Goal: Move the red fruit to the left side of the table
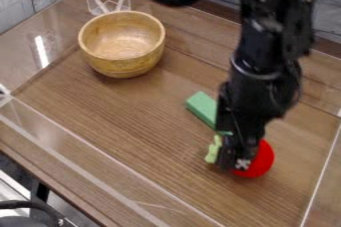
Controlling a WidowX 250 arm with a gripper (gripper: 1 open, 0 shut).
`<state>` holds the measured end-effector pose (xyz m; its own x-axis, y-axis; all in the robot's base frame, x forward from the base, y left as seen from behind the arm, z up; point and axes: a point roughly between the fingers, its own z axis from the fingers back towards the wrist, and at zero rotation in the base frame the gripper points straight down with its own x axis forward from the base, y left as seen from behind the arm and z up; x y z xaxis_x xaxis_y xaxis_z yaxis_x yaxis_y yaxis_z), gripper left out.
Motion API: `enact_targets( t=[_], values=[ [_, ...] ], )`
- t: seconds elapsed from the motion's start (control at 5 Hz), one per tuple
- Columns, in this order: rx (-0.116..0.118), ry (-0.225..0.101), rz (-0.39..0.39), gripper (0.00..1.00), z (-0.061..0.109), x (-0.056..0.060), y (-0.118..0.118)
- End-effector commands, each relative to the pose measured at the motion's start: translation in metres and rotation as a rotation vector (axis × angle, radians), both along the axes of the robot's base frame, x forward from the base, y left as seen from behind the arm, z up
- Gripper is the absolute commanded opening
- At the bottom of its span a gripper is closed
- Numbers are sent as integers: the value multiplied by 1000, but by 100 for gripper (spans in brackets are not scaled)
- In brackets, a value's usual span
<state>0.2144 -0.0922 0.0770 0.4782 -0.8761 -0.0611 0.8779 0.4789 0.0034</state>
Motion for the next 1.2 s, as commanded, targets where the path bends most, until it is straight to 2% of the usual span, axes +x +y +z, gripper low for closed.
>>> enact_targets(
  t=[0.0, 0.2, 0.6, 1.0],
  values=[
    [3, -59, -13, 100, -9, 11, -1],
    [13, -72, 8, 100, -25, 16, 2],
    [21, -100, 25, 100, -28, 18, -11],
    [7, -118, 48, 100, -36, 21, -5]
  ],
)
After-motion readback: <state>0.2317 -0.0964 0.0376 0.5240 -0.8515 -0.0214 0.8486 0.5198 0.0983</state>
